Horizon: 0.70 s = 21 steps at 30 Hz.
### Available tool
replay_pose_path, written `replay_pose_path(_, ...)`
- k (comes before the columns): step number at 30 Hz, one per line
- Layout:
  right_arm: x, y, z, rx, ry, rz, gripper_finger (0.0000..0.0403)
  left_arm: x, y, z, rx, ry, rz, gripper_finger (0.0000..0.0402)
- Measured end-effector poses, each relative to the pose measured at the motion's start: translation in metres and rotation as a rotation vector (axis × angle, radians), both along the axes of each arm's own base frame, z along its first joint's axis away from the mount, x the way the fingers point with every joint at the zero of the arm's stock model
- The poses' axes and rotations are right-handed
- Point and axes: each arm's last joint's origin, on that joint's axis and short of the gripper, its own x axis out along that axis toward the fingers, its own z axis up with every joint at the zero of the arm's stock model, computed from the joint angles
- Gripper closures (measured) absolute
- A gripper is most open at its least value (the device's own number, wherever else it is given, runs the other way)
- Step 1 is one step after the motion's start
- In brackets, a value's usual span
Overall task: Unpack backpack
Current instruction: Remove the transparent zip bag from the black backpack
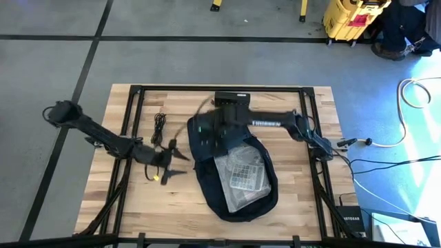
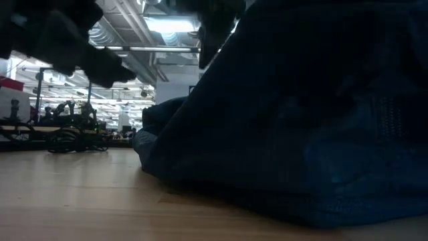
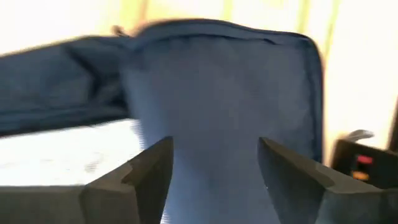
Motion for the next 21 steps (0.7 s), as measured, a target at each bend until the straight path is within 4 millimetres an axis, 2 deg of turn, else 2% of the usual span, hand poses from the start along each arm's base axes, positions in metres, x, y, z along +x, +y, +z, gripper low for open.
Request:
replay_pose_path(7, -0.011, 0.081, -0.021, 0.002, 0.044, -0.084, 0.0191, 0.038, -0.033, -0.012, -0.01, -0.03, -0.05, 0.0165)
replay_pose_path(12, -0.018, 0.13, -0.053, 0.039, 0.033, -0.114, 0.0191, 0.07, -0.059, -0.024, 0.002, 0.017, -0.12, 0.0165)
replay_pose_path(16, -0.034, 0.158, -0.082, 0.02, 0.092, -0.138, 0.0191, 0.09, -0.082, -0.033, -0.002, 0.031, -0.177, 0.0165)
replay_pose_path(21, -0.05, 0.18, -0.11, 0.059, 0.151, -0.155, 0.0191, 0.11, -0.112, -0.038, -0.03, 0.023, -0.259, 0.0165)
